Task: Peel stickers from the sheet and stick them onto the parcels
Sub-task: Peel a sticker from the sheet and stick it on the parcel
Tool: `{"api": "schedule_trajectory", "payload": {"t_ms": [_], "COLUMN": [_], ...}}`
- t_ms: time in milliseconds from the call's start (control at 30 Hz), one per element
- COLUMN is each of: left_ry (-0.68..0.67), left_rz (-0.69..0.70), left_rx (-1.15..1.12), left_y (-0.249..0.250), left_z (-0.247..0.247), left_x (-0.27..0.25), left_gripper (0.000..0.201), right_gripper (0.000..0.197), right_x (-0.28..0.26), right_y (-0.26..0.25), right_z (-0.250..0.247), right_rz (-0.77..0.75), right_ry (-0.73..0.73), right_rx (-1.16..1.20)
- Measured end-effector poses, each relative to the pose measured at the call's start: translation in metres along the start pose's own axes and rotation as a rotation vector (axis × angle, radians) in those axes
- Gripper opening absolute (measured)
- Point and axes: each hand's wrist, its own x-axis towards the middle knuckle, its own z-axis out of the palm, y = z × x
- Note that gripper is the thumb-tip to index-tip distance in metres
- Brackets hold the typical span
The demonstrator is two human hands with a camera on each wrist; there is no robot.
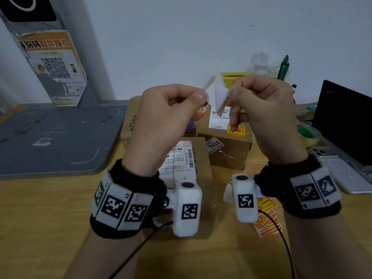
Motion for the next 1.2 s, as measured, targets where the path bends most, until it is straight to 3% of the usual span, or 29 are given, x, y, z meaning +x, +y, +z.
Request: {"api": "schedule_trajectory", "payload": {"t_ms": [133, 233, 300, 367, 567, 800, 933, 1067, 1200], "left_ry": [0.012, 0.005, -0.009, -0.006, 0.014, 0.03, 0.029, 0.026, 0.039], "left_rz": [0.016, 0.012, 0.019, 0.023, -0.01, -0.069, -0.088, -0.087, -0.093], "left_rx": [0.025, 0.041, 0.053, 0.05, 0.021, -0.029, -0.028, -0.019, -0.008], "left_y": [-0.001, 0.0, 0.0, 0.0, 0.0, 0.003, 0.003, 0.002, -0.001], "left_z": [0.001, 0.002, 0.001, 0.001, 0.002, 0.003, 0.002, 0.001, -0.001], "left_x": [0.0, 0.0, -0.001, -0.001, 0.0, 0.0, 0.001, 0.002, 0.003], "left_gripper": [0.012, 0.011, 0.01, 0.01, 0.013, 0.017, 0.017, 0.018, 0.017], "right_gripper": [0.02, 0.011, 0.017, 0.021, 0.006, 0.018, 0.016, 0.015, 0.015], "right_x": [-0.001, -0.003, -0.003, -0.002, 0.0, 0.002, 0.006, 0.008, 0.01], "right_y": [-0.003, -0.004, -0.002, 0.001, 0.002, 0.004, 0.009, 0.013, 0.02], "right_z": [0.001, 0.003, 0.004, 0.004, 0.002, 0.001, -0.001, -0.007, -0.019], "right_rz": [0.047, 0.051, 0.051, 0.055, 0.057, 0.188, 0.236, 0.247, 0.185], "right_ry": [-0.059, -0.129, -0.139, -0.108, -0.055, -0.024, 0.039, 0.082, 0.149], "right_rx": [-0.017, -0.051, -0.092, -0.105, -0.086, 0.169, 0.198, 0.106, -0.197]}}
